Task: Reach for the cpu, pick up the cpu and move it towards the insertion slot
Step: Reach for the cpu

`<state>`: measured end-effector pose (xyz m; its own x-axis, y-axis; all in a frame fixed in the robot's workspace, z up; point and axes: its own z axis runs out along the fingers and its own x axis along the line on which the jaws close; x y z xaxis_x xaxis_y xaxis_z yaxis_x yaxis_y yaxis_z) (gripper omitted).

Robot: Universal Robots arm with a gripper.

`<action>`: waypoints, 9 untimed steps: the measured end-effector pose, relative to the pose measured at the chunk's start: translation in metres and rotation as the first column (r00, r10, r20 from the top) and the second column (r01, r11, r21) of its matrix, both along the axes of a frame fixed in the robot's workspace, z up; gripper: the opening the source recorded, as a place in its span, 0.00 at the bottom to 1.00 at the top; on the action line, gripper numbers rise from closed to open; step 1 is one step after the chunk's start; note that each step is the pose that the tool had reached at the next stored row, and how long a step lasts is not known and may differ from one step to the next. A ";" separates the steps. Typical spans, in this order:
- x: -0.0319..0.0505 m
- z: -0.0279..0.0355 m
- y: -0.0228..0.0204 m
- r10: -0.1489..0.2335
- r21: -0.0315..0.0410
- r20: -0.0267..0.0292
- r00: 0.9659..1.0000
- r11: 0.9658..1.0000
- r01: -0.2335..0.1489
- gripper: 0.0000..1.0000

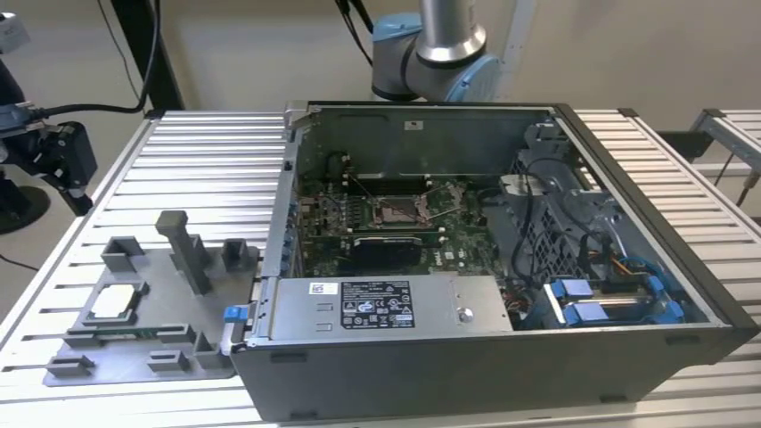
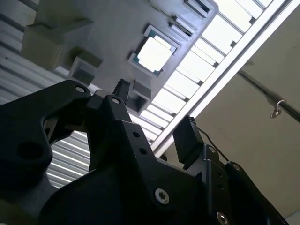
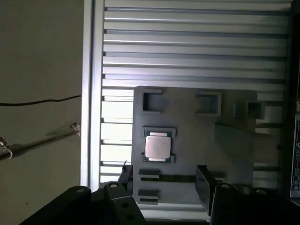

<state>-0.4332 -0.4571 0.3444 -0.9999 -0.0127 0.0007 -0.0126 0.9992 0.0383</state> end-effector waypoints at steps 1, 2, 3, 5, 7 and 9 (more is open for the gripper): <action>0.0000 -0.0006 0.0000 0.000 0.000 0.000 1.000 1.000 0.000 1.00; 0.0000 -0.0013 0.0000 0.000 0.000 0.000 1.000 1.000 0.000 1.00; 0.0000 -0.0020 0.0000 0.000 0.000 0.000 1.000 1.000 0.000 1.00; 0.0000 -0.0034 0.0000 0.000 0.000 0.000 1.000 1.000 0.000 1.00; 0.0000 -0.0048 0.0000 0.000 0.000 0.000 1.000 1.000 0.000 1.00; 0.0000 -0.0063 0.0000 0.000 0.000 0.000 1.000 1.000 0.000 1.00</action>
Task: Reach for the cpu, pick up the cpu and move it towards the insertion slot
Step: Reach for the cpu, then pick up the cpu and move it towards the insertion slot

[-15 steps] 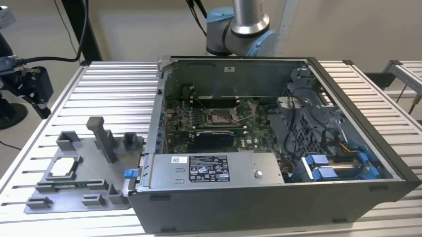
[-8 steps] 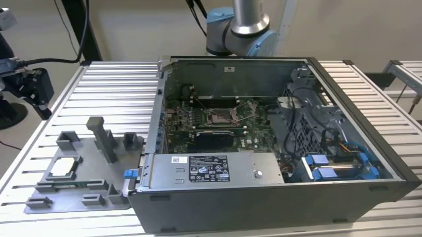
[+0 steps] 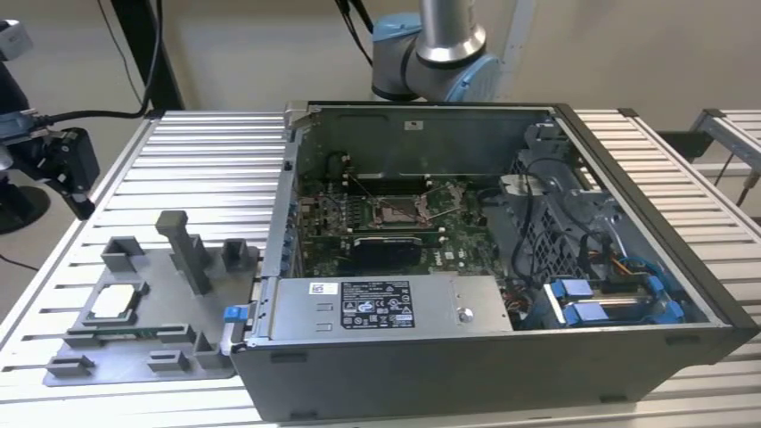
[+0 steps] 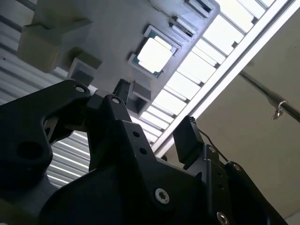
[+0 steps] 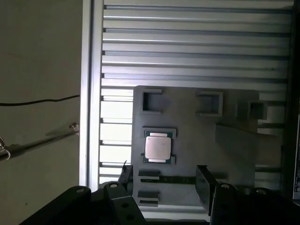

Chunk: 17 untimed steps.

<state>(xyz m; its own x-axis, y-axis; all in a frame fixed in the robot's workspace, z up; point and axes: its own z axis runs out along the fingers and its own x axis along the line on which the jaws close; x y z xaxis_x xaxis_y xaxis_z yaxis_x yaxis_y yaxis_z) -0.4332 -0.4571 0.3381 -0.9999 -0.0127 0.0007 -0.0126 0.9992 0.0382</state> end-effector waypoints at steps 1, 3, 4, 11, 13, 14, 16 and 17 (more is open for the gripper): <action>0.0000 -0.0006 0.0000 0.000 0.000 0.000 1.000 1.000 0.000 1.00; 0.0000 -0.0020 0.0000 0.000 0.000 0.000 1.000 1.000 0.000 1.00; 0.0000 -0.0027 0.0000 0.000 0.000 0.000 1.000 1.000 0.000 1.00; 0.0000 -0.0079 0.0000 0.000 0.000 0.000 1.000 1.000 0.000 1.00; 0.0000 -0.0094 0.0000 0.000 0.000 0.000 1.000 1.000 0.000 1.00; 0.0000 -0.0102 0.0000 0.000 0.000 0.000 1.000 1.000 0.000 1.00; 0.0000 -0.0116 0.0000 0.000 0.000 0.000 1.000 1.000 0.000 1.00; 0.0000 -0.0124 0.0000 0.000 0.000 0.000 1.000 1.000 0.000 1.00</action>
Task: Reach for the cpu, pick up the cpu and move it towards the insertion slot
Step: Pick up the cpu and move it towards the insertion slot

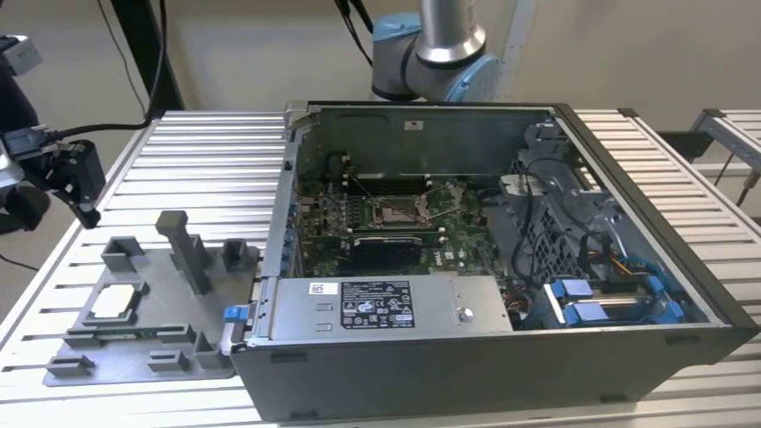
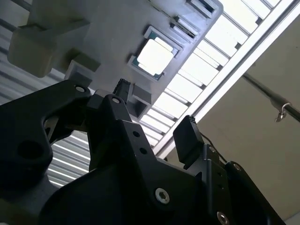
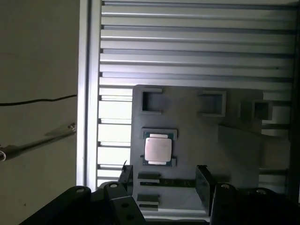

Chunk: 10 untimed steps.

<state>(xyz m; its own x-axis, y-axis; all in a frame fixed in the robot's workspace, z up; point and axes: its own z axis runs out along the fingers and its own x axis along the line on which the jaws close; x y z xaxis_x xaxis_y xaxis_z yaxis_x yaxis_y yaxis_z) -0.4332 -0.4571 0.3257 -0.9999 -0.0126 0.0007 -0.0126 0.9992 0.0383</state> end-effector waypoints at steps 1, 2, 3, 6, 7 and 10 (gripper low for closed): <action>0.0000 -0.0007 0.0000 0.000 0.000 0.000 1.000 1.000 0.000 1.00; 0.0000 -0.0014 0.0000 0.000 0.000 0.000 1.000 1.000 0.000 1.00; 0.0000 -0.0021 0.0000 0.000 0.000 0.000 1.000 1.000 0.000 1.00; 0.0000 -0.0047 0.0000 0.000 0.000 0.000 1.000 1.000 0.000 1.00; 0.0000 -0.0057 0.0000 0.000 0.000 0.000 1.000 1.000 0.000 1.00; 0.0000 -0.0090 0.0000 0.000 0.000 0.000 1.000 1.000 0.000 1.00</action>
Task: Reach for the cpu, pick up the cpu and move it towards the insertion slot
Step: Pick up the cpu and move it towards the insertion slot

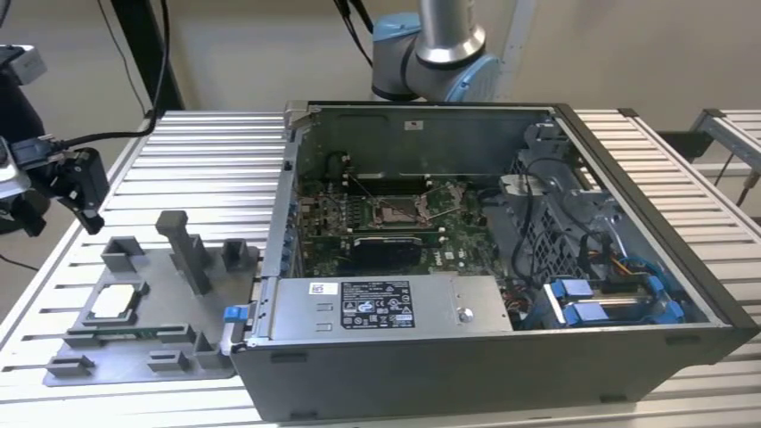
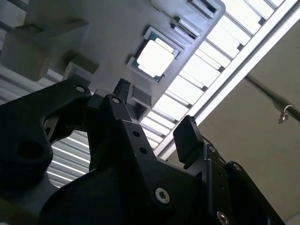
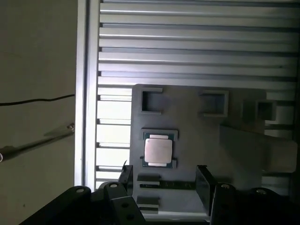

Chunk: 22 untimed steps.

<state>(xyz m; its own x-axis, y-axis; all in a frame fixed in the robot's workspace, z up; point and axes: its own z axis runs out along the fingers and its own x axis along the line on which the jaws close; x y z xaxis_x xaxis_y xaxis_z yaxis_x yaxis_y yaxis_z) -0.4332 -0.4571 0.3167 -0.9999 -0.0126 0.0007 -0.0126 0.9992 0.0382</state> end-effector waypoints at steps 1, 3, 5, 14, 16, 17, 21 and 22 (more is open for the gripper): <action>0.0000 -0.0011 0.0000 0.000 0.000 0.000 1.000 1.000 0.000 1.00; 0.0000 -0.0035 0.0000 0.000 0.000 0.000 1.000 1.000 0.000 1.00; 0.0001 -0.0060 0.0000 0.000 0.000 0.000 1.000 1.000 0.000 1.00; 0.0023 -0.0184 -0.0001 0.000 0.000 0.000 1.000 1.000 0.000 1.00; 0.0027 -0.0212 0.0000 0.000 0.000 0.000 1.000 1.000 0.000 1.00; 0.0029 -0.0225 0.0000 0.000 0.000 0.000 1.000 1.000 0.000 1.00; 0.0035 -0.0274 -0.0001 0.000 0.000 0.000 1.000 1.000 0.000 1.00; 0.0037 -0.0286 -0.0001 0.000 0.000 0.000 1.000 1.000 0.000 1.00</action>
<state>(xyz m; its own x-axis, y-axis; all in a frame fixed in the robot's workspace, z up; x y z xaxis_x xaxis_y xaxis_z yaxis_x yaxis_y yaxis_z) -0.4295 -0.4572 0.2881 -0.9999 -0.0126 0.0008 -0.0126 0.9992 0.0382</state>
